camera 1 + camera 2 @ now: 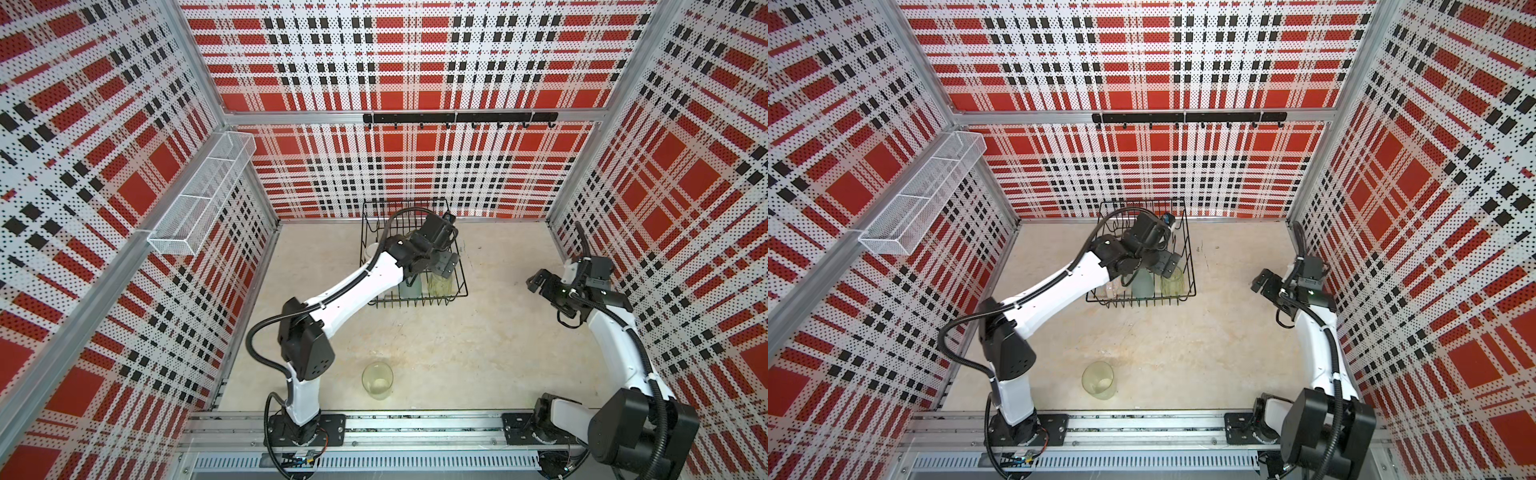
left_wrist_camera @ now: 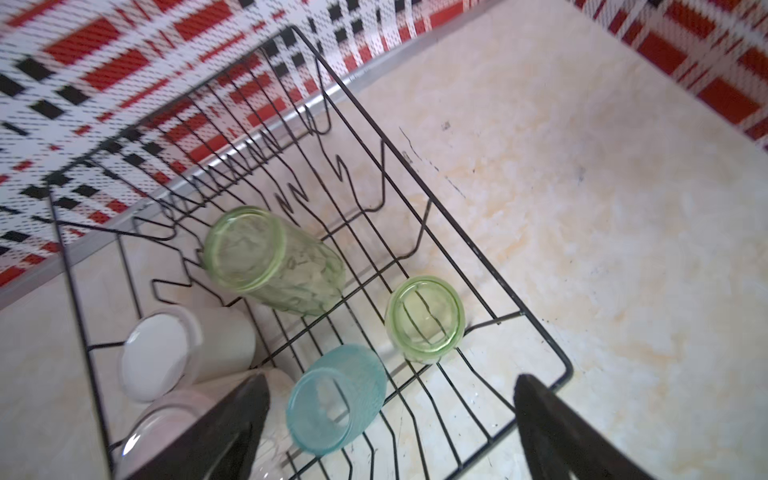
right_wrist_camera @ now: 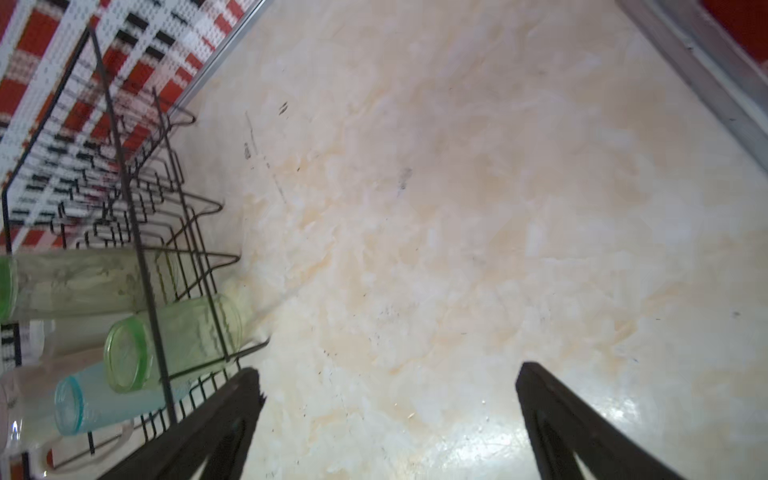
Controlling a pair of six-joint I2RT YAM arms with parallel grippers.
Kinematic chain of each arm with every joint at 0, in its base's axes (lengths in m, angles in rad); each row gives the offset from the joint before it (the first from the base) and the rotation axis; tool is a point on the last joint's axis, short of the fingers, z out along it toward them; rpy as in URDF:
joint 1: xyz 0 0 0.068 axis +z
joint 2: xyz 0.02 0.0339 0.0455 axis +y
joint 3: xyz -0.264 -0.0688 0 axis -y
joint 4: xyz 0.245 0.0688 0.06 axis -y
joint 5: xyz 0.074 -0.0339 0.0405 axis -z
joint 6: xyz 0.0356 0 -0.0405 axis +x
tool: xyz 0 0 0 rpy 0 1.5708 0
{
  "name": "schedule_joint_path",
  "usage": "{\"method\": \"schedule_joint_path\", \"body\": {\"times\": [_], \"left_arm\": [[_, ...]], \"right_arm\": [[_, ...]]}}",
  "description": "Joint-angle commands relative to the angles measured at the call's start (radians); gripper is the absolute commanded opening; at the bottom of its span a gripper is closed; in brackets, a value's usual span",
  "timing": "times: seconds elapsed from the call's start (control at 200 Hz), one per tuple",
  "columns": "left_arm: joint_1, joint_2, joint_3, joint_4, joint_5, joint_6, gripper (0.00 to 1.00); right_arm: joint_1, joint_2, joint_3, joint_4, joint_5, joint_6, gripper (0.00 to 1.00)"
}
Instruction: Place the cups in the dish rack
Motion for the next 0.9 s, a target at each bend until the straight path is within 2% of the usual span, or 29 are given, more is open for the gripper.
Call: {"method": "schedule_joint_path", "body": {"times": [0.0,0.08,0.19,0.246,0.301,0.436,0.641,0.777,0.892], "left_arm": [[0.021,-0.132,-0.09,0.058,-0.052,-0.063,0.97],[0.059,-0.235,-0.2,0.125,-0.061,-0.092,0.98],[0.108,-0.399,-0.394,0.244,-0.168,-0.113,0.99],[0.151,-0.473,-0.483,0.283,-0.158,-0.125,0.98],[0.21,-0.539,-0.561,0.317,-0.098,-0.151,0.98],[0.393,-0.678,-0.739,0.403,0.13,-0.246,0.98],[0.675,-0.743,-0.879,0.441,0.325,-0.387,0.98],[0.834,-0.73,-0.931,0.439,0.452,-0.455,0.98],[0.934,-0.747,-1.012,0.506,0.565,-0.508,0.98]], "right_arm": [[0.11,-0.016,0.052,-0.038,0.078,-0.038,0.98],[0.226,-0.012,0.08,-0.063,0.098,-0.046,0.99],[0.414,0.008,0.142,-0.131,0.125,-0.027,0.99],[0.516,0.017,0.173,-0.157,0.138,-0.007,0.98],[0.617,0.025,0.198,-0.169,0.147,0.023,0.98],[0.854,0.066,0.233,-0.156,0.158,0.098,0.97],[1.156,0.26,0.327,-0.175,0.182,0.182,0.97],[1.302,0.435,0.449,-0.214,0.116,0.14,0.95],[1.376,0.55,0.545,-0.271,0.096,0.115,0.91]]}}
